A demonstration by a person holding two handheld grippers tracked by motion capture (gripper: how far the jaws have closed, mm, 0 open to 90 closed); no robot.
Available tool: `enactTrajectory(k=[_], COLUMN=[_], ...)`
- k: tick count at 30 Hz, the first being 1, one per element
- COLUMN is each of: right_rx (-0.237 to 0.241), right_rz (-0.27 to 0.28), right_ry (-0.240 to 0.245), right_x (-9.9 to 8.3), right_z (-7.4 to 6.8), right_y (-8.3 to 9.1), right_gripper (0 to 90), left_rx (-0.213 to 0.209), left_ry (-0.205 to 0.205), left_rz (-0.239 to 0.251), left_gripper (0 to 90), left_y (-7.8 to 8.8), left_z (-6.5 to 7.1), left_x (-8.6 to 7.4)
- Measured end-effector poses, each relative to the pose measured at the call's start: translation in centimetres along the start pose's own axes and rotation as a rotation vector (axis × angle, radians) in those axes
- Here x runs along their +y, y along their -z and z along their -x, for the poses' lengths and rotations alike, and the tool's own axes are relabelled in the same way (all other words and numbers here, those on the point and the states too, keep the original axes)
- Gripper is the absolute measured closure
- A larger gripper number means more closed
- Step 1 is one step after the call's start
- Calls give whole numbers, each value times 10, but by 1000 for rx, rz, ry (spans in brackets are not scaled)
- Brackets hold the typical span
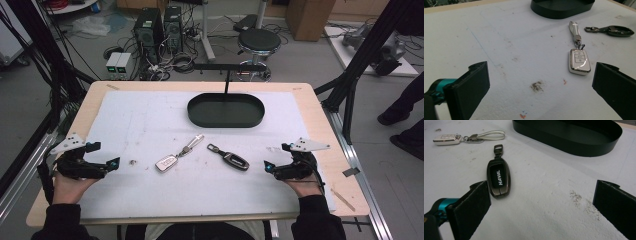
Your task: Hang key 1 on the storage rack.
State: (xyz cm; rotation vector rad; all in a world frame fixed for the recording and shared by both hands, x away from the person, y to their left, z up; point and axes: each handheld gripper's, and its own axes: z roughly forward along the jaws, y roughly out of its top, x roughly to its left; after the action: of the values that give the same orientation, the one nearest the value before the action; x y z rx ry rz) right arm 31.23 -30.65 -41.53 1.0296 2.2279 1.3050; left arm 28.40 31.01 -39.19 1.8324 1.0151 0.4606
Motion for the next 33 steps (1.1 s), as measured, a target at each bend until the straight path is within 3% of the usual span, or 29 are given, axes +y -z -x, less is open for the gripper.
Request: enactTrajectory(k=[18,22,27,28,33], right_rx=[3,4,6,4,-8], right_rz=[-22,-25,-29,-28,-13], right_ry=[10,14,18,14,4], right_x=[0,1,2,1,0], right_z=[-3,-6,-6,-5,-3], right_y=[-6,-8,-10,-9,-5], right_gripper=[8,8,8,8,7], left_rx=[15,26,38,51,39], left_ry=[12,2,22,19,11], left_rz=[-59,-81,-84,-104,-112], left_gripper=[17,16,17,17,17], left_y=[-7,-13,-18,-22,-30], left_z=[-2,0,-1,0,5], left_x=[-1,-1,3,4,10])
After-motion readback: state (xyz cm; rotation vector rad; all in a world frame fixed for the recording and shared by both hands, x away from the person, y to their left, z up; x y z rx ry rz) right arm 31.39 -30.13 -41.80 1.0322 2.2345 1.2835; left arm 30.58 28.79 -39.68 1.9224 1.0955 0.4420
